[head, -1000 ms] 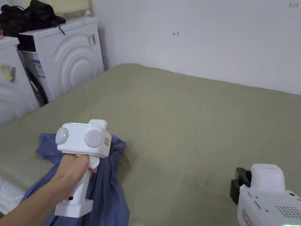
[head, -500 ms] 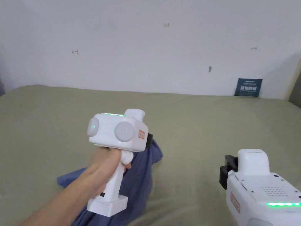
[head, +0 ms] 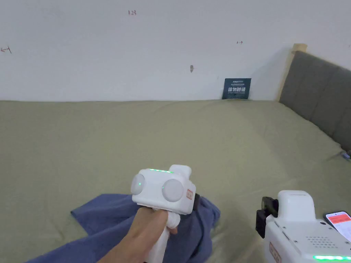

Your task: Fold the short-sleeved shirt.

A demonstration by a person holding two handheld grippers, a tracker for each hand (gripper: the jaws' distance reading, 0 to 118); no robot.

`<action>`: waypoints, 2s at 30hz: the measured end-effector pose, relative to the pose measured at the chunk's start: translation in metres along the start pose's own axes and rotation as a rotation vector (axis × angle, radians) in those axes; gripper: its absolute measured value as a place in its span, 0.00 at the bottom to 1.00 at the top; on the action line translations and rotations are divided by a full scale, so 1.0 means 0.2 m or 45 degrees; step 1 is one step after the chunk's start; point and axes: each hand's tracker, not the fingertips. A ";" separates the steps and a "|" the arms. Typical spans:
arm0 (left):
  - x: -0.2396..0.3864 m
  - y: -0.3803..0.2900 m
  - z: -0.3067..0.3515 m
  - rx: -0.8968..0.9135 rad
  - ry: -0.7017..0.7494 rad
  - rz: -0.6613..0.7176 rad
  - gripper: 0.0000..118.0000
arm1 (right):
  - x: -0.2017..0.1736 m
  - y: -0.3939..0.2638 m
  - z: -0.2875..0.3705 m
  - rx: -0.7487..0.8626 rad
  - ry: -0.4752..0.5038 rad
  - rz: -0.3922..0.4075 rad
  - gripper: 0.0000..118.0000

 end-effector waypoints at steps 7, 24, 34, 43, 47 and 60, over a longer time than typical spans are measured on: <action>-0.05 -0.10 -0.12 -0.058 0.067 -0.002 0.00 | -0.02 -0.07 -0.08 -0.055 0.021 -0.002 0.00; -0.26 -0.61 0.98 0.611 0.416 0.058 0.00 | -0.18 -0.01 0.21 0.043 0.116 -0.004 0.00; -0.54 -1.31 1.69 0.723 0.645 0.303 0.00 | -0.37 -0.08 0.42 0.114 0.204 0.036 0.00; -0.72 -1.21 1.63 0.595 0.626 0.343 0.00 | -0.45 -0.11 0.44 0.084 0.241 0.042 0.00; -0.94 -1.10 1.38 0.413 0.524 0.424 0.00 | -0.49 -0.12 0.40 0.060 0.248 0.048 0.00; -1.29 -0.93 0.65 -0.058 0.638 0.394 0.89 | -0.48 -0.27 0.13 -0.123 0.234 0.126 0.00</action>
